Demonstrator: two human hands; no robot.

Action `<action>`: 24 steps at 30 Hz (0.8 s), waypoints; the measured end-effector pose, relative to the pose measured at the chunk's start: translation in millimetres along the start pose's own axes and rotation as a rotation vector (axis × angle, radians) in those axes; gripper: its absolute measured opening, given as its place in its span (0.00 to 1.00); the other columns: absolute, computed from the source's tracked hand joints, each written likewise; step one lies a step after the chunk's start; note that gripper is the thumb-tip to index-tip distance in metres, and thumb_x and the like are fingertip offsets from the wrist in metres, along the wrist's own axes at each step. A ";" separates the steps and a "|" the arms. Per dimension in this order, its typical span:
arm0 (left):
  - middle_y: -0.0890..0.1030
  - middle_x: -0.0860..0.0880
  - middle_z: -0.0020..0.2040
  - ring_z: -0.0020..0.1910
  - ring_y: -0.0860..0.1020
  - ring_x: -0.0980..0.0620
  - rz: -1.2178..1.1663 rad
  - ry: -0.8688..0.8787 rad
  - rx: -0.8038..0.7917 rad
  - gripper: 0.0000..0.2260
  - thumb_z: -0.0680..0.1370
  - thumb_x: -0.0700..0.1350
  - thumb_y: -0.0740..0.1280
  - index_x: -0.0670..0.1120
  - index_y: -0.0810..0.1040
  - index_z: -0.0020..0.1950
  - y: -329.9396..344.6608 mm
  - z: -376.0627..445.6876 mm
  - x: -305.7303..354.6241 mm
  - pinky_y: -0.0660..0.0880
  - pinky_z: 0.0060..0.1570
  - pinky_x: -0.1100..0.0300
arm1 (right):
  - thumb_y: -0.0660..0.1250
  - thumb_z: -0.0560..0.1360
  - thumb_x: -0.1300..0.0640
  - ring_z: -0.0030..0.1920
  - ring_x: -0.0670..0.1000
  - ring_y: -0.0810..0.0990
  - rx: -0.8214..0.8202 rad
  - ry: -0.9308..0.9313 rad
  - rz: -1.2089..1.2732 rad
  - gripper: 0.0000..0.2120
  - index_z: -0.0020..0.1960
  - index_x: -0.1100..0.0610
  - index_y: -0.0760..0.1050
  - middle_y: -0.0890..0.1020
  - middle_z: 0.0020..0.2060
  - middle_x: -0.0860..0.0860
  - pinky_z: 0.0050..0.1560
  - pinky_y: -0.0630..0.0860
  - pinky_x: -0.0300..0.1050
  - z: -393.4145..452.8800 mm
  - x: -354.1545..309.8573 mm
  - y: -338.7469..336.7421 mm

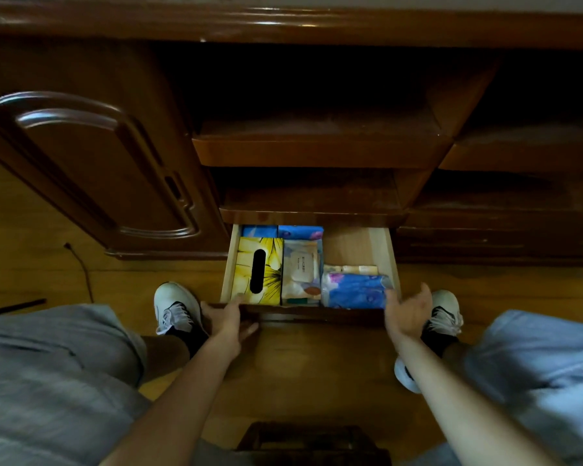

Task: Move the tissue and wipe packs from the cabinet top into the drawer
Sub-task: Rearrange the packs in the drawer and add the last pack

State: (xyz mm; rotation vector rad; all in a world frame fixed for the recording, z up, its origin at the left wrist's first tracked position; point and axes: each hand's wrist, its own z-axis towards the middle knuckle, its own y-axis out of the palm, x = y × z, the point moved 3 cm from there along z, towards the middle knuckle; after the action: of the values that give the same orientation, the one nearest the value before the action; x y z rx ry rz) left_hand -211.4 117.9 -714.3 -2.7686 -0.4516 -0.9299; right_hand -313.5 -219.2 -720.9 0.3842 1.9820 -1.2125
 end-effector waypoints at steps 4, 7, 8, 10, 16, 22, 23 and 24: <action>0.76 0.40 0.64 0.51 0.81 0.38 -0.070 -0.008 0.069 0.27 0.79 0.43 0.70 0.51 0.62 0.75 -5.5 9.1 -1.6 0.82 0.31 0.50 | 0.73 0.77 0.53 0.71 0.63 0.72 0.053 0.530 0.438 0.40 0.81 0.57 0.56 0.69 0.74 0.62 0.64 0.74 0.56 -11.7 28.4 12.9; 0.78 0.38 0.63 0.54 0.82 0.36 -0.028 0.026 0.078 0.24 0.79 0.43 0.70 0.48 0.65 0.72 -6.3 15.3 -4.7 0.82 0.28 0.55 | 0.68 0.81 0.49 0.70 0.63 0.74 -0.045 0.516 0.481 0.35 0.82 0.52 0.55 0.70 0.74 0.59 0.54 0.80 0.56 -12.6 34.1 22.2; 0.78 0.38 0.62 0.53 0.82 0.37 -0.016 0.034 0.075 0.22 0.79 0.42 0.70 0.46 0.67 0.71 -6.3 17.8 -4.9 0.82 0.28 0.55 | 0.67 0.82 0.48 0.71 0.64 0.73 -0.061 0.510 0.440 0.34 0.82 0.53 0.55 0.70 0.74 0.59 0.56 0.80 0.59 -10.4 35.7 23.9; 0.78 0.38 0.62 0.51 0.83 0.38 0.015 0.052 0.057 0.20 0.79 0.42 0.69 0.43 0.69 0.70 -4.6 23.6 -2.1 0.83 0.32 0.52 | 0.66 0.82 0.46 0.70 0.64 0.73 -0.074 0.487 0.403 0.33 0.81 0.54 0.58 0.71 0.74 0.59 0.57 0.80 0.61 -5.0 35.0 26.6; 0.79 0.38 0.60 0.49 0.84 0.38 0.080 0.119 0.079 0.19 0.80 0.43 0.69 0.41 0.68 0.68 11.2 40.0 16.6 0.82 0.46 0.44 | 0.63 0.82 0.41 0.76 0.63 0.67 -0.082 0.455 0.266 0.37 0.83 0.54 0.52 0.65 0.78 0.59 0.70 0.71 0.62 15.1 18.5 36.9; 0.81 0.41 0.58 0.48 0.84 0.44 0.121 0.190 0.045 0.16 0.80 0.46 0.69 0.42 0.72 0.64 36.7 62.1 44.2 0.83 0.38 0.53 | 0.67 0.80 0.43 0.67 0.60 0.77 -0.156 0.448 0.398 0.32 0.79 0.49 0.61 0.73 0.72 0.56 0.41 0.83 0.50 47.9 -6.7 50.6; 0.81 0.41 0.58 0.48 0.84 0.44 0.135 0.193 0.033 0.17 0.80 0.47 0.69 0.42 0.72 0.65 43.1 67.5 51.0 0.83 0.41 0.51 | 0.67 0.80 0.42 0.66 0.59 0.78 -0.162 0.432 0.383 0.31 0.79 0.49 0.61 0.73 0.71 0.56 0.40 0.82 0.49 57.5 -11.7 53.4; 0.81 0.41 0.57 0.47 0.85 0.45 0.151 0.189 0.026 0.17 0.80 0.47 0.69 0.42 0.72 0.65 49.8 72.5 58.1 0.83 0.43 0.51 | 0.67 0.80 0.42 0.66 0.59 0.78 -0.162 0.426 0.368 0.32 0.80 0.49 0.61 0.73 0.72 0.56 0.42 0.83 0.49 66.1 -17.4 56.7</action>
State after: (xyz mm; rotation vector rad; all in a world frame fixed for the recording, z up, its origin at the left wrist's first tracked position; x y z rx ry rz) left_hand -110.1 103.9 -739.6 -2.6155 -0.2196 -1.1255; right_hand -238.1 -245.0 -760.2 0.9402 2.2147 -0.7749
